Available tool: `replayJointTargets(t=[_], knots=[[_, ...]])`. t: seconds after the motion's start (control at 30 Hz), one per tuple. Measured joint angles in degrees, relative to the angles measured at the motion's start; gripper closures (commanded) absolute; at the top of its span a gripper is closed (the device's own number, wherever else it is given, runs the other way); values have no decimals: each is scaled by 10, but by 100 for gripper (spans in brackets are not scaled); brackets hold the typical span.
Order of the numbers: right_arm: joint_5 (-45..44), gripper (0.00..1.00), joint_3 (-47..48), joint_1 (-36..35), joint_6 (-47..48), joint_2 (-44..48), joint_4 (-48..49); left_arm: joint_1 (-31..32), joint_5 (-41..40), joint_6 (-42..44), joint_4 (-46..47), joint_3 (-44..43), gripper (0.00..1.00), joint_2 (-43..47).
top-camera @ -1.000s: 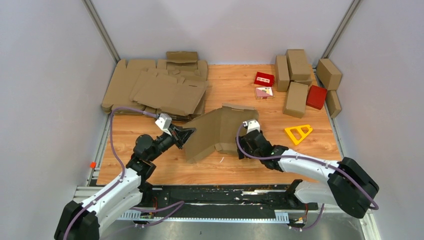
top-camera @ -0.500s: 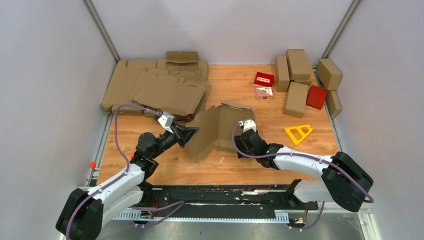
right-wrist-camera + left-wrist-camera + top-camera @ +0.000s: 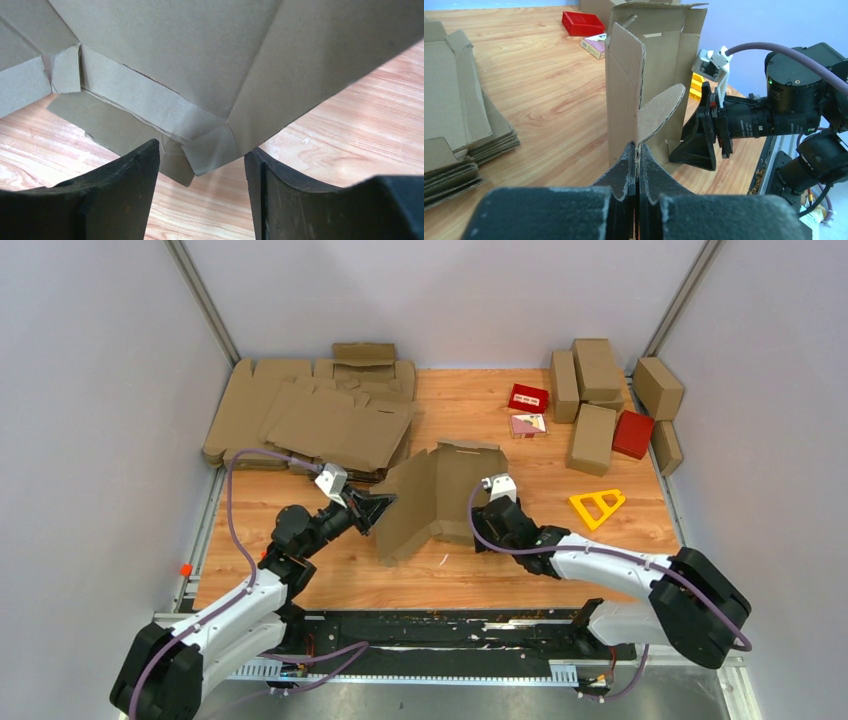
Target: Fold the paper box
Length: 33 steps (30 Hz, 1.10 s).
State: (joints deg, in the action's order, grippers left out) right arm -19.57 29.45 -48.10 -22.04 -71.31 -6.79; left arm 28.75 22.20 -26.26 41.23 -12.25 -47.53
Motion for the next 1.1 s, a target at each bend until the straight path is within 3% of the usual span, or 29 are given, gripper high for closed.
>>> replayJointTargets(t=[0.37,0.77,1.1], knots=[[0,34,27,8,21,-65,-5,1,-9,18,-30,-10,100,4],[-29,41,37,-51,46,-75,-2,2,-9,21,-37,-14,99,4],[-22,19,35,-51,55,-67,3,2,-9,22,-38,-14,99,4]])
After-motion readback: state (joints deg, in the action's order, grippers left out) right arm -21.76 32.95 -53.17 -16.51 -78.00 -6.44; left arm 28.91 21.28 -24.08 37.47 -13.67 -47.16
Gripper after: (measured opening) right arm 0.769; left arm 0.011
